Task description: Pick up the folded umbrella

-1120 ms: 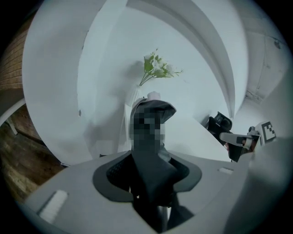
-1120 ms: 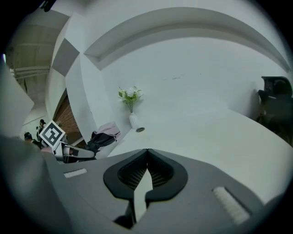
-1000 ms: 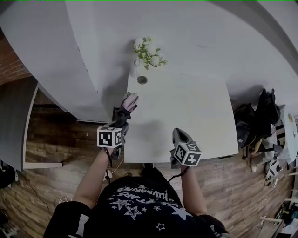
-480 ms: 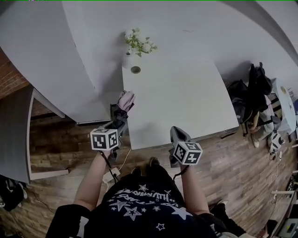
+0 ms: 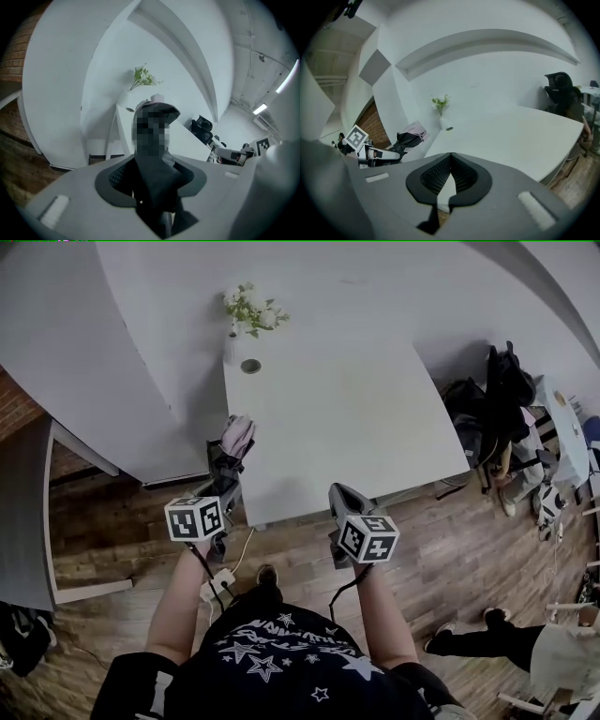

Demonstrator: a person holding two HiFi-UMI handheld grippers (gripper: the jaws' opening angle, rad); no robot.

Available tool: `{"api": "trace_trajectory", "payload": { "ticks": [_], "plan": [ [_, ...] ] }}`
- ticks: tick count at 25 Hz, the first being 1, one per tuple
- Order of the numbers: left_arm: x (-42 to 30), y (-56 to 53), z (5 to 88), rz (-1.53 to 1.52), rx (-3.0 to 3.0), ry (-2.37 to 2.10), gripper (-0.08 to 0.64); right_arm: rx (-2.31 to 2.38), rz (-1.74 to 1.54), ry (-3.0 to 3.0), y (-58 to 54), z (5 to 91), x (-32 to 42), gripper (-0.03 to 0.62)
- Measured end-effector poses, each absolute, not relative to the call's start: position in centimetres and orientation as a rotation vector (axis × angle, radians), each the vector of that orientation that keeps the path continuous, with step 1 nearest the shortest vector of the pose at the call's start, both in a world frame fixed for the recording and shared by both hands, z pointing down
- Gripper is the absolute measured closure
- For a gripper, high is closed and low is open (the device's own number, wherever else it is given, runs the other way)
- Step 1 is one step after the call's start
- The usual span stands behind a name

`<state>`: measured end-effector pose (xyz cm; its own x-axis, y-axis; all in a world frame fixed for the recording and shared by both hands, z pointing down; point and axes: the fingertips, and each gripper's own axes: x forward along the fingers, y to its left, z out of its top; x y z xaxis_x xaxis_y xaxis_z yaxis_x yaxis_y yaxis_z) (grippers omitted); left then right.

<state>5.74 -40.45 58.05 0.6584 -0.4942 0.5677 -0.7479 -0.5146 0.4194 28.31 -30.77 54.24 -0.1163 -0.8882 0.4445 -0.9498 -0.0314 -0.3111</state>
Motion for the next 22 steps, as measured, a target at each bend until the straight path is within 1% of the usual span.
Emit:
{"api": "trace_trajectory", "payload": {
  "ticks": [9, 13, 22],
  "plan": [
    [7.0, -34.5, 55.6, 0.528, 2.284, -0.938, 0.365, 2.036, 0.822, -2.146, -23.9, 53.1, 29.3, 0.577],
    [6.9, -31.8, 54.2, 0.491, 2.296, -0.951, 0.365, 2.043, 0.797, -2.139, -21.1, 52.4, 29.7, 0.577],
    [5.5, -25.8, 53.0, 0.456, 2.29, -0.996, 0.365, 1.992, 0.728, -2.185, -16.3, 50.9, 27.5, 0.577]
  ]
}}
